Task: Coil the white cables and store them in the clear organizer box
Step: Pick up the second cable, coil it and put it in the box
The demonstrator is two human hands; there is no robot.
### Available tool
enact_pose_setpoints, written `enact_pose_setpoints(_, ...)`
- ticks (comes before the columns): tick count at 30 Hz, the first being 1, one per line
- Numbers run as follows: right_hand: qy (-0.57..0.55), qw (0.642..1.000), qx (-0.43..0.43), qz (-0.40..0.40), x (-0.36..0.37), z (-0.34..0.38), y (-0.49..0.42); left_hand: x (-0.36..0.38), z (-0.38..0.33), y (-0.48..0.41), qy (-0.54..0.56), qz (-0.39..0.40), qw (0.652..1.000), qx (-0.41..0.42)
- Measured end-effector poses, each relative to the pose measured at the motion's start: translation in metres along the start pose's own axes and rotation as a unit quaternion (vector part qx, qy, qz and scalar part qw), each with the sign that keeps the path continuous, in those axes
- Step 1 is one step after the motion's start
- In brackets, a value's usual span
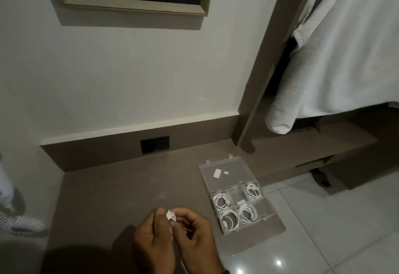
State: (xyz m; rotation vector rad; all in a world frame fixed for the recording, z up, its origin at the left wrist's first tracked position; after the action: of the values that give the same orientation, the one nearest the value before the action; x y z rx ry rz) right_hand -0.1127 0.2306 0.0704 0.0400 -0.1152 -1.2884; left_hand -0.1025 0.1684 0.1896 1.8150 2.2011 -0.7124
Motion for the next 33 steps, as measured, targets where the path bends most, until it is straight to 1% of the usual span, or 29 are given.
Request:
enact_pose_setpoints(1,-0.005,0.999,-0.010,-0.030,-0.004,0.003,-0.001,0.003,0.025,-0.002,0.018,-0.014,1.000,-0.017)
enact_pose_setpoints(2,-0.012,0.998,-0.019,-0.052,-0.009,0.006,-0.002,0.005,0.051,-0.005,0.055,0.018,0.996,-0.065)
enact_pose_setpoints(3,-0.016,0.997,-0.025,-0.072,-0.013,0.010,-0.004,0.004,0.066,-0.006,0.069,-0.003,0.996,-0.059)
enact_pose_setpoints(4,-0.021,0.995,-0.030,-0.087,-0.018,0.012,-0.006,0.002,0.080,-0.007,0.054,-0.036,0.997,-0.052)
enact_pose_setpoints(6,-0.053,0.992,-0.026,-0.109,-0.030,0.013,-0.005,0.006,0.091,-0.012,0.015,-0.052,0.998,-0.040)
enact_pose_setpoints(7,-0.093,0.990,-0.011,-0.106,-0.034,0.013,-0.004,0.010,0.089,-0.017,0.007,-0.054,0.998,-0.031)
enact_pose_setpoints(8,-0.149,0.984,0.013,-0.096,-0.036,0.011,-0.003,0.014,0.089,-0.022,0.002,-0.038,0.999,-0.028)
enact_pose_setpoints(10,-0.275,0.956,0.082,-0.064,-0.039,0.003,0.001,0.025,0.096,-0.030,-0.002,-0.003,0.999,-0.036)
enact_pose_setpoints(11,-0.321,0.938,0.124,-0.044,-0.040,0.001,0.003,0.032,0.104,-0.033,0.007,0.019,0.998,-0.060)
enact_pose_setpoints(13,-0.372,0.908,0.191,-0.014,-0.046,-0.004,0.007,0.045,0.118,-0.037,0.050,0.045,0.992,-0.103)
enact_pose_setpoints(15,-0.410,0.888,0.209,-0.004,-0.053,-0.007,0.010,0.066,0.127,-0.036,0.082,0.092,0.982,-0.146)
enact_pose_setpoints(16,-0.433,0.877,0.207,-0.013,-0.058,-0.010,0.012,0.078,0.131,-0.035,0.095,0.126,0.973,-0.170)
enact_pose_setpoints(17,-0.456,0.867,0.201,-0.025,-0.064,-0.012,0.017,0.092,0.136,-0.031,0.119,0.167,0.957,-0.203)
enact_pose_setpoints(18,-0.469,0.861,0.191,-0.038,-0.074,-0.015,0.023,0.106,0.137,-0.026,0.160,0.216,0.933,-0.241)
enact_pose_setpoints(19,-0.465,0.865,0.183,-0.045,-0.085,-0.019,0.029,0.119,0.136,-0.020,0.201,0.278,0.897,-0.278)
enact_pose_setpoints(20,-0.442,0.877,0.179,-0.056,-0.097,-0.023,0.036,0.133,0.132,-0.014,0.234,0.347,0.854,-0.309)
enact_pose_setpoints(21,-0.409,0.891,0.184,-0.070,-0.110,-0.027,0.043,0.145,0.128,-0.007,0.254,0.414,0.810,-0.327)
enact_pose_setpoints(22,-0.367,0.905,0.193,-0.096,-0.124,-0.034,0.050,0.157,0.124,-0.002,0.261,0.469,0.775,-0.334)
enact_pose_setpoints(23,-0.325,0.914,0.203,-0.129,-0.139,-0.042,0.057,0.168,0.119,0.001,0.261,0.509,0.751,-0.330)
enact_pose_setpoints(25,-0.234,0.929,0.217,-0.187,-0.170,-0.053,0.070,0.188,0.111,0.004,0.264,0.560,0.725,-0.302)
enact_pose_setpoints(27,-0.151,0.937,0.222,-0.222,-0.204,-0.058,0.079,0.215,0.102,0.006,0.237,0.596,0.714,-0.280)
enact_pose_setpoints(28,-0.115,0.939,0.222,-0.235,-0.221,-0.059,0.081,0.231,0.099,0.004,0.208,0.609,0.717,-0.266)
enact_pose_setpoints(31,0.012,0.936,0.219,-0.275,-0.270,-0.066,0.080,0.282,0.093,-0.007,0.096,0.623,0.757,-0.172)
enact_pose_setpoints(33,0.120,0.923,0.226,-0.288,-0.299,-0.077,0.074,0.314,0.092,-0.016,0.009,0.609,0.786,-0.108)
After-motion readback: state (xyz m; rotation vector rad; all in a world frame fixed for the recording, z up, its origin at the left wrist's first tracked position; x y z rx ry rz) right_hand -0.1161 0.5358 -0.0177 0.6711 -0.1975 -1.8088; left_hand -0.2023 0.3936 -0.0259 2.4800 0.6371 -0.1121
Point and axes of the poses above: each hand's wrist, its own y-axis away from the middle knuckle, its own x-axis out of the palm, z = x × y, the point moved 5 cm from there along -y, towards the middle knuckle, and after that the axes turned 15 degrees about z, right-handed, at the moved point
